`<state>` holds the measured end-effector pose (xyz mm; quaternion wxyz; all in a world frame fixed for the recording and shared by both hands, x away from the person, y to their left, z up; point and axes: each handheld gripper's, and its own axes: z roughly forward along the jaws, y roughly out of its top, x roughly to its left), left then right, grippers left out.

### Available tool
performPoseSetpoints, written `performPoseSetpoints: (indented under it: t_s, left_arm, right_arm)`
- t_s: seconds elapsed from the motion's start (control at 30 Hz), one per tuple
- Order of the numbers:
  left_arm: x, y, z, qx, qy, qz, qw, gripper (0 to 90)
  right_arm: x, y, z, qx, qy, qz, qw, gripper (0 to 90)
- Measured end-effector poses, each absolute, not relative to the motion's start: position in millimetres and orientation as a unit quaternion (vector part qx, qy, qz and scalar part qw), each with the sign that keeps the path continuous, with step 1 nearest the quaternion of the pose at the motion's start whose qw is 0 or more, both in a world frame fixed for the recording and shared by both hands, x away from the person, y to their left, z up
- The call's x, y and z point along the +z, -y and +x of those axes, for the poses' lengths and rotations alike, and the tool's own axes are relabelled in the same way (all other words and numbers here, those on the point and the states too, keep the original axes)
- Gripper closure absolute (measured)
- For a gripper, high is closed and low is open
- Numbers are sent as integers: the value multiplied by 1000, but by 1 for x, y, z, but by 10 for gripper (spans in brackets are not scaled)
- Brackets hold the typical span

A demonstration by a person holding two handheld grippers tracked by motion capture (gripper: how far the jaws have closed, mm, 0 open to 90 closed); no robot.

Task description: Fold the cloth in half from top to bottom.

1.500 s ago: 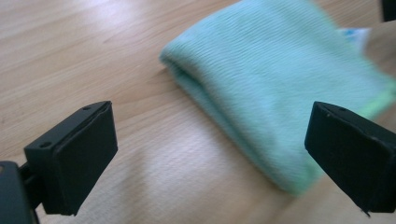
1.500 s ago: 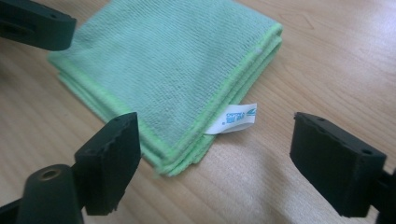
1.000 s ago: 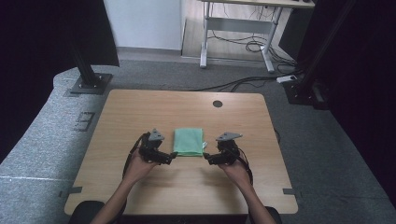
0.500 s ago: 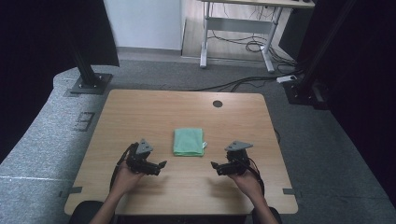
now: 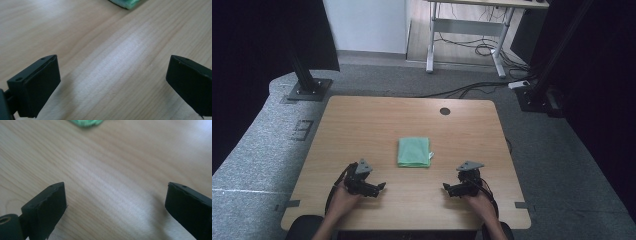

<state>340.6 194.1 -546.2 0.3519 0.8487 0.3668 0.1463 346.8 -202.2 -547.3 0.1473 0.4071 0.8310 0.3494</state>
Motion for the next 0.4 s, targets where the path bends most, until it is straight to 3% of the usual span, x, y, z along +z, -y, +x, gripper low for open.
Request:
performPoseSetpoints:
  t_s: [0.07,0.4]
  left_arm:
    - [-548,-192,341,138,-368,855,339,0]
    - [-549,-188,341,139,-378,856,323,0]
  right_arm:
    - [-554,202,346,347,-834,402,153,0]
    - [-557,201,345,352,-832,396,163,0]
